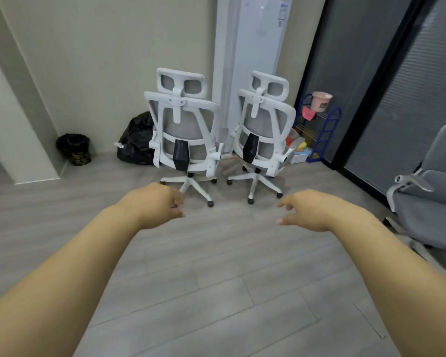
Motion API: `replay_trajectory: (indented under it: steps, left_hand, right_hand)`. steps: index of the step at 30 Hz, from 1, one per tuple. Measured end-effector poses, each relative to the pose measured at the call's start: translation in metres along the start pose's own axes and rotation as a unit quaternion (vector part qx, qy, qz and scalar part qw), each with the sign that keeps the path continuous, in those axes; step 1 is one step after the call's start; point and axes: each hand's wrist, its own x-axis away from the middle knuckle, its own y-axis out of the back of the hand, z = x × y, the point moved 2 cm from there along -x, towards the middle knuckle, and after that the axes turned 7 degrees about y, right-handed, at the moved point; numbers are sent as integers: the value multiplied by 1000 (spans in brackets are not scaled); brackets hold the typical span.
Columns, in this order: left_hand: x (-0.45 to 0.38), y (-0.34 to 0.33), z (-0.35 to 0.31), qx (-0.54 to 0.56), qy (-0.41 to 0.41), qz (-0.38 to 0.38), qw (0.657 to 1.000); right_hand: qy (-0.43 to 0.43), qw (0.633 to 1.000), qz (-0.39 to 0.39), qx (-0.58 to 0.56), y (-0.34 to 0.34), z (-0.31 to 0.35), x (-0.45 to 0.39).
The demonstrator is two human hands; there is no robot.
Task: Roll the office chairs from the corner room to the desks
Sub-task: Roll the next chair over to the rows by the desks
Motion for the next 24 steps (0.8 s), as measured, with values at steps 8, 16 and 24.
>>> replay_trajectory:
  steps: [8,16,24]
  left_hand:
    - [-119,27,97,12,39,-2,999]
    - [-253,74,193,-44,19,4,999]
    - [-379,95,232,-63,-11,24,998]
  right_hand:
    - [46,999,1,8,44,50,-161]
    - [33,999,-11,-28,87,107,-309]
    - [8,999,23,-39,123,121,-423]
